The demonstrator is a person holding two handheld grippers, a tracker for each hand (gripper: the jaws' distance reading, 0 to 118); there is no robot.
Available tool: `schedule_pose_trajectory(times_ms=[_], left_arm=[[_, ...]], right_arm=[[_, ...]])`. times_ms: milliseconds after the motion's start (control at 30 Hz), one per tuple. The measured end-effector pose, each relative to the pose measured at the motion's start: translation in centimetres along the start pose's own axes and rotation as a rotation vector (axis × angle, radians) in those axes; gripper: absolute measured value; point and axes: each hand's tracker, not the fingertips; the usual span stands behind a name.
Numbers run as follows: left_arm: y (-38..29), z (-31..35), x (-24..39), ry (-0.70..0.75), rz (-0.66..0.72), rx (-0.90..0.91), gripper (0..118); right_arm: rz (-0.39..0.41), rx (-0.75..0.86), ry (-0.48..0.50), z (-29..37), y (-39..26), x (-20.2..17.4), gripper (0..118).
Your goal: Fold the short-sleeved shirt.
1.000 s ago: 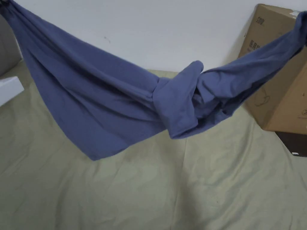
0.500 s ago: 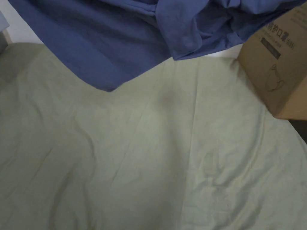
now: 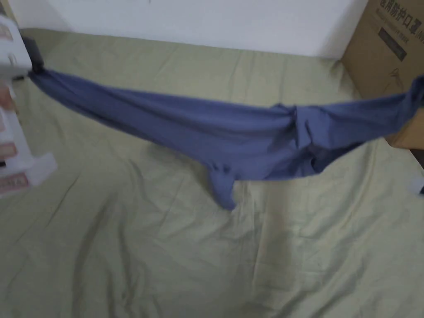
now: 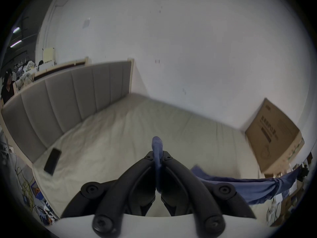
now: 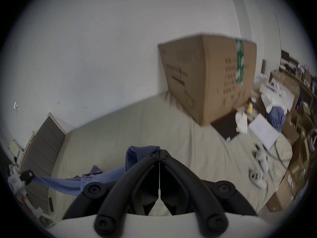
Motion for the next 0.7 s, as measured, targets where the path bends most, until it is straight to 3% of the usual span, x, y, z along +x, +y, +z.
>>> schedule_pose_trajectory(times_ms=[33,100,200,633,700], left_arm=[[-1.7,0.0,-0.7,0.003,0.0,-0.025,2],[-4.8,0.6,-2.5,0.014,0.006,-0.085,2],[-9.7,2.0,-4.9,0.019,0.034,-0.157,2],[-23.8,8.1,-12.6,0.088,0.161,-0.331,2],[-24.6,8.2,-13.0,0.095,0.177,-0.352,8]], right_arm=[[-0.01,-0.024,-0.002,0.2,-0.2,0.1,0],[-0.033,-0.078,-0.014,-2.8,-7.5,5.1,0],[-0.05,-0.133,-0.014,-3.0,-11.7,8.1,0],[-0.059,-0.336,-0.053,3.0,-28.9,13.9,0],[-0.079,-0.351,-0.048,3.5,-30.2,14.2,0]])
